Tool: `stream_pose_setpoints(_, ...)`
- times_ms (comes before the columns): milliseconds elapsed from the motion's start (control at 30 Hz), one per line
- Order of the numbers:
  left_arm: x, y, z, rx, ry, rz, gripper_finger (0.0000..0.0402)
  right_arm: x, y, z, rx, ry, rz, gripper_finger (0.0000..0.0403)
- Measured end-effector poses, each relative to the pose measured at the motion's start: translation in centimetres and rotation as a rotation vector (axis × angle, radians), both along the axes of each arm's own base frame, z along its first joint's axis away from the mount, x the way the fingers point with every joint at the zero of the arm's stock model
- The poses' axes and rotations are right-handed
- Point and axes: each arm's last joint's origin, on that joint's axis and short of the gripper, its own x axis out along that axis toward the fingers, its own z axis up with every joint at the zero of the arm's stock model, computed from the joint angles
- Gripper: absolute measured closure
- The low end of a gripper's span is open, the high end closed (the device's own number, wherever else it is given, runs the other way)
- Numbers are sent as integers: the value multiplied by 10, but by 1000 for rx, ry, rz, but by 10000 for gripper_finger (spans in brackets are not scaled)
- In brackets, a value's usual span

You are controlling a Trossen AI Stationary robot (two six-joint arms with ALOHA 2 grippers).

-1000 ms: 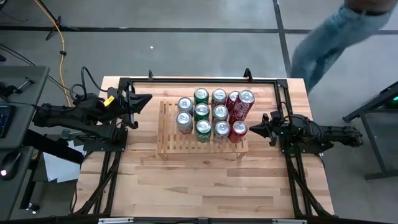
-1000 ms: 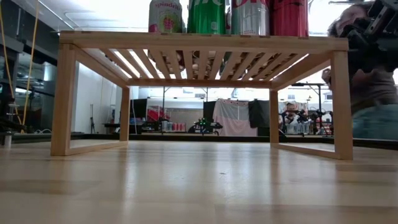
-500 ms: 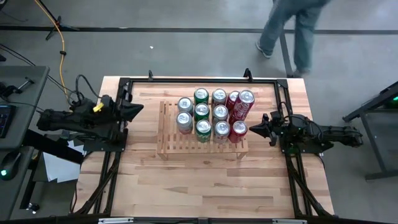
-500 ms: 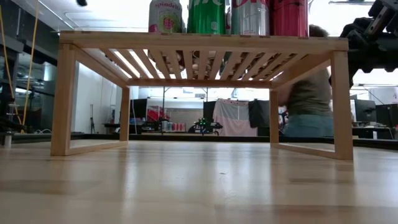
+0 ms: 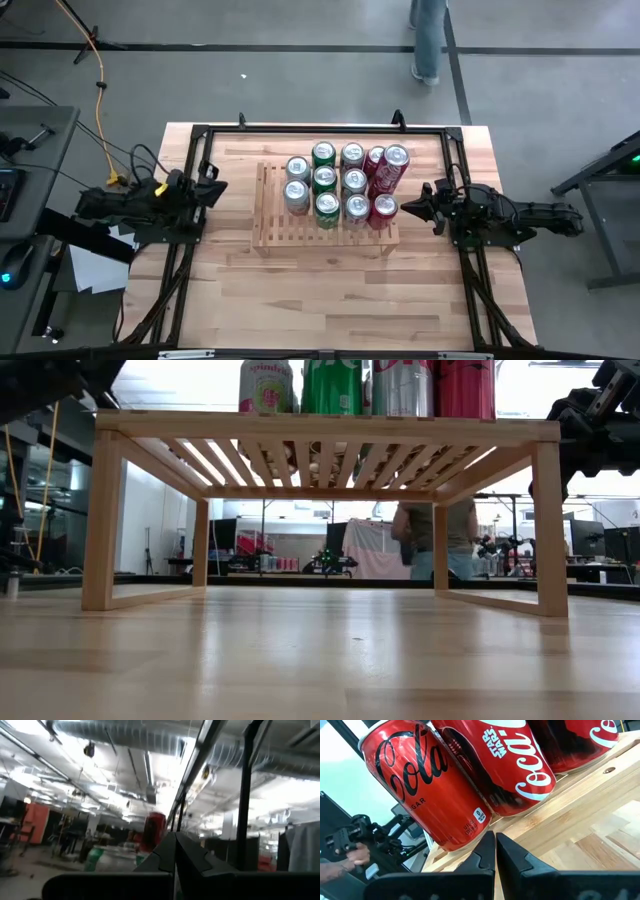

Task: Place canned beverage on shelf
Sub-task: Return to Home Position

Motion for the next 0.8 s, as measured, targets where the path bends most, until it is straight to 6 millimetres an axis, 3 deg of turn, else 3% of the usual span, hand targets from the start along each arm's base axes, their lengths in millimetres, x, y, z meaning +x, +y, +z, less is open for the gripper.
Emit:
stream_pose_setpoints(233, 9, -1, -14, 13, 168, -10, 402, 0, 0, 0, 0, 0, 0, 403)
stream_pose_setpoints(533, 18, 0, -51, -2, 562, 46, 402, 0, 0, 0, 0, 0, 0, 403)
stream_pose_setpoints(800, 21, 0, -54, 55, 618, 60, 401, 0, 0, 0, 0, 0, 1, 403)
